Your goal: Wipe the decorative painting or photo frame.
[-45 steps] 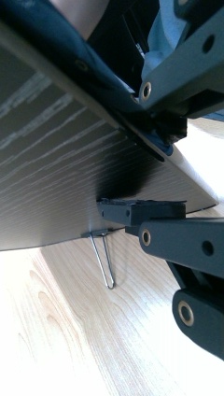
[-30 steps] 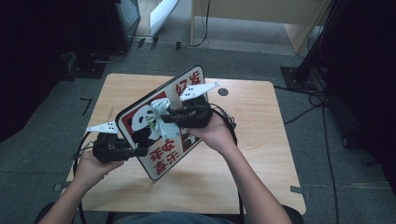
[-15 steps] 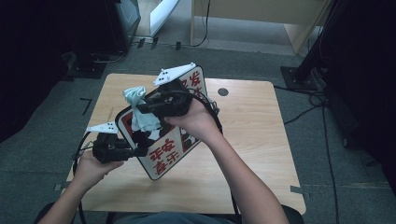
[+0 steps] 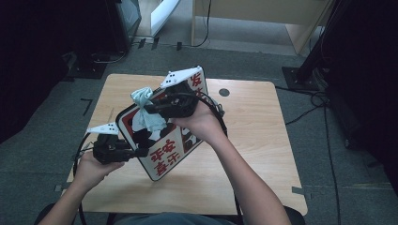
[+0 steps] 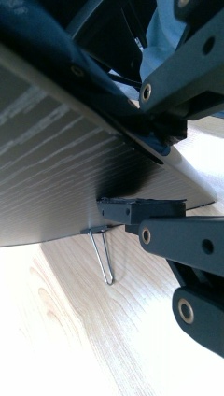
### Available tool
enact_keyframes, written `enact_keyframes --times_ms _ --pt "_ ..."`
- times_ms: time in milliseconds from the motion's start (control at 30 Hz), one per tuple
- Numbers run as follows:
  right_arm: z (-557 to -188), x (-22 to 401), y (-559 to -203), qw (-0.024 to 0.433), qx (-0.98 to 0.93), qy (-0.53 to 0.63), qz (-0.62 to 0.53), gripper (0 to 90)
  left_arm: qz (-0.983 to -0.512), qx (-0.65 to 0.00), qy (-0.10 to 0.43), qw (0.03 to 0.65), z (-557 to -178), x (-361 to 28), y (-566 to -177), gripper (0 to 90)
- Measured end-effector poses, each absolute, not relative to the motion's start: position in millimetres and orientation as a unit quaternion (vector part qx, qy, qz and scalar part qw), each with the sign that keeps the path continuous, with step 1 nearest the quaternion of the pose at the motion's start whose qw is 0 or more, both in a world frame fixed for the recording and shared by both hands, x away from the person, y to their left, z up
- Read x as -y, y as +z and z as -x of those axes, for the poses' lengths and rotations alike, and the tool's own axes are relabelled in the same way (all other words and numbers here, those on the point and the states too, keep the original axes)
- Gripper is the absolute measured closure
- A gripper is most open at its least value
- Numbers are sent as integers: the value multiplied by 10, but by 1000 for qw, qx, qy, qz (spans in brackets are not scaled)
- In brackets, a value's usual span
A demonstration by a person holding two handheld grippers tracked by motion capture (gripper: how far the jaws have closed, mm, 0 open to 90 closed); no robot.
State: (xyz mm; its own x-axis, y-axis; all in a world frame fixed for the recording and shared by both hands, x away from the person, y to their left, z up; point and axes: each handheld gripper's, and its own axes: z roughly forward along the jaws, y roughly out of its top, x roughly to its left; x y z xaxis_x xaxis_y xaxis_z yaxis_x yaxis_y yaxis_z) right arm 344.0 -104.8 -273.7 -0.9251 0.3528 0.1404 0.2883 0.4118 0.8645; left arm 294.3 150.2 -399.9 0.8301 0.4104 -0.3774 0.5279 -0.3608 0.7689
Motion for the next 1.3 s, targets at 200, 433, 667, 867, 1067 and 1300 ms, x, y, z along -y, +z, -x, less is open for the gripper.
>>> enact_keyframes --times_ms 200,433,667,867,1067,1300 --pt "-3454 1100 -2802 37 -842 501 -197 783 -823 -284 -59 488 -2941 -1501 -3998 689" --pt "-3467 1156 -2895 34 -840 500 -208 783 -824 -283 -60 487 -2944 -1503 -3999 689" --pt "-3459 1195 -2996 36 -843 494 -210 782 -824 -282 -59 488 -2944 -1504 -4001 689" --pt "-3453 1229 -3101 33 -838 501 -215 781 -823 -282 -59 489 -2948 -1507 -4006 689" --pt "-3434 1253 -3187 32 -837 503 -215 780 -824 -281 -59 489 -2945 -1508 -4006 688" --pt "-3418 1289 -3311 30 -836 504 -215 779 -824 -280 -58 489 -2943 -1512 -4009 689"
